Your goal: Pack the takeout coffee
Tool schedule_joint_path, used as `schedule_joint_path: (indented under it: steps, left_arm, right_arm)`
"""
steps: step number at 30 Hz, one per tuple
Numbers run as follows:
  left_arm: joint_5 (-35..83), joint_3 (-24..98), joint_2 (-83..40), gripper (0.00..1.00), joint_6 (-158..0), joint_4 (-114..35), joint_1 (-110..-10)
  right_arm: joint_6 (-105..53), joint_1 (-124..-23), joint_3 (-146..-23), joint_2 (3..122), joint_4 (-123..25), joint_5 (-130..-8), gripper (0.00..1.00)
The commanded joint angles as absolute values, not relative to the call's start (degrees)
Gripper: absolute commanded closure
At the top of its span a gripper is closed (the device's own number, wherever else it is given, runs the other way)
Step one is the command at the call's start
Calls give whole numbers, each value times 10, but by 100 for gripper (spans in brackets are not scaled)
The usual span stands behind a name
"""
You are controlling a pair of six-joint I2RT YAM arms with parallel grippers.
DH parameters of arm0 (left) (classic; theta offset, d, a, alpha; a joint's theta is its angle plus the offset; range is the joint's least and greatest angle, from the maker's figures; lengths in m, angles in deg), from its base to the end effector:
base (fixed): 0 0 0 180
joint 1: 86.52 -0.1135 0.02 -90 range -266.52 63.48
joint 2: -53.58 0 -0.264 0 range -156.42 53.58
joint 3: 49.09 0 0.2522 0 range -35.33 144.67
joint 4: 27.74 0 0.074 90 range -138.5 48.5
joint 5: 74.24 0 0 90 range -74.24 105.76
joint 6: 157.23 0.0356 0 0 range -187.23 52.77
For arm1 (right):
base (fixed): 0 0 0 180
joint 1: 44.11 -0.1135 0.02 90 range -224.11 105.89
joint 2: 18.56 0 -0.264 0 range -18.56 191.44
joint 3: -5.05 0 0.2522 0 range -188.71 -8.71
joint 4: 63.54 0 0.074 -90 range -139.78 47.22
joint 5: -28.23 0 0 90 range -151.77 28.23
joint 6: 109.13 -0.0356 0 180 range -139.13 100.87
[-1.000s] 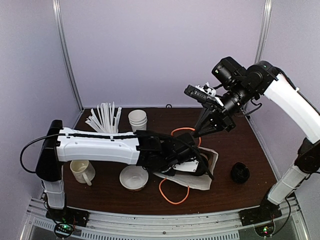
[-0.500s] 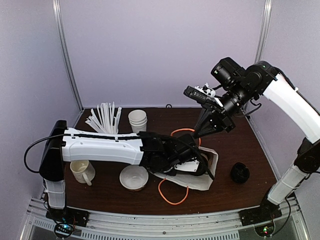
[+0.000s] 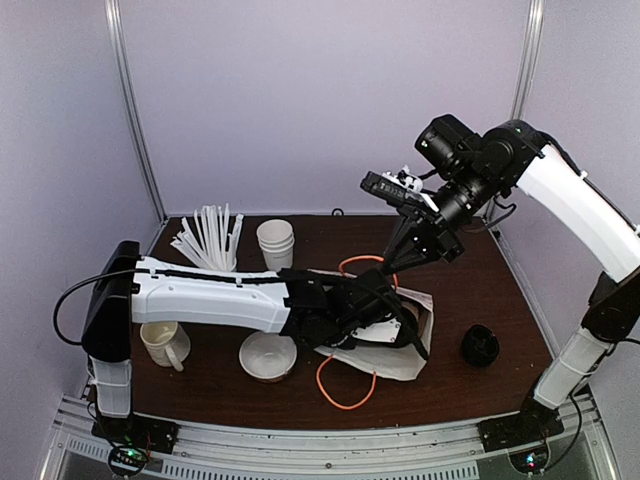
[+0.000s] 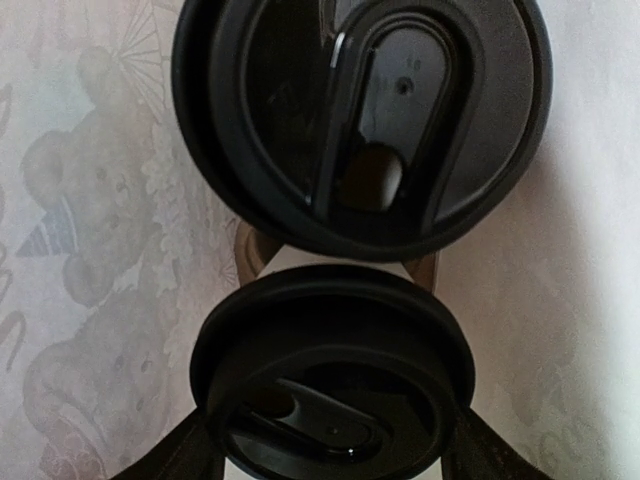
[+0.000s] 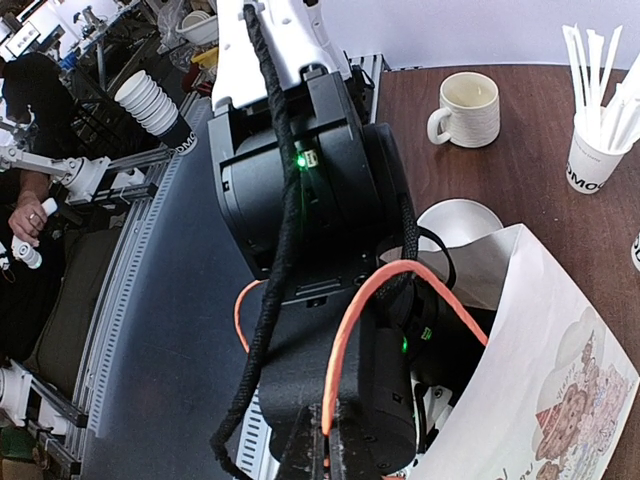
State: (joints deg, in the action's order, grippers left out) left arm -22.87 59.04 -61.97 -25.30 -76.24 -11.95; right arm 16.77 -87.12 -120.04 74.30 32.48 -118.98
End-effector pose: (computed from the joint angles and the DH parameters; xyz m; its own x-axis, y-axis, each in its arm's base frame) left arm 0.1388 -0.4192 0.2348 0.2771 0.9582 -0.0714 0.6382 -0.1280 0.7591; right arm 0.1900 0.2181 0.4280 -0.1556 -0.5794 -0.8000 -0.9039 -0.2432 0.3520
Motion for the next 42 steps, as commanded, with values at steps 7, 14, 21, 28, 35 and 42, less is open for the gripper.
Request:
schedule_joint_path:
  steps: [7,14,21,28,35,42]
  left_arm:
    - [-221,624,-652,47,-252,-744,-144]
    - [-210,634,-657,47,-252,-746,-152]
    - [-193,639,-655,47,-264,-757,-158]
    - [-184,642,-657,47,-269,-760,-162]
    - [-170,650,-659,48,-277,-774,-167]
    - [-157,662,-665,48,-283,-781,-173]
  right_arm:
    - [154,-847,-1238,765,314,-1188,97]
    - [194,-813,-1292,775,372,-1196,60]
    - [249,-679,-1329,768,396,-1269,40]
    - [88,-623,-1150,804,114,-1143,58]
    - [101,-622,-1154,971,124,-1112,65]
    - [72,-627,-1158,1038,103,-1068,65]
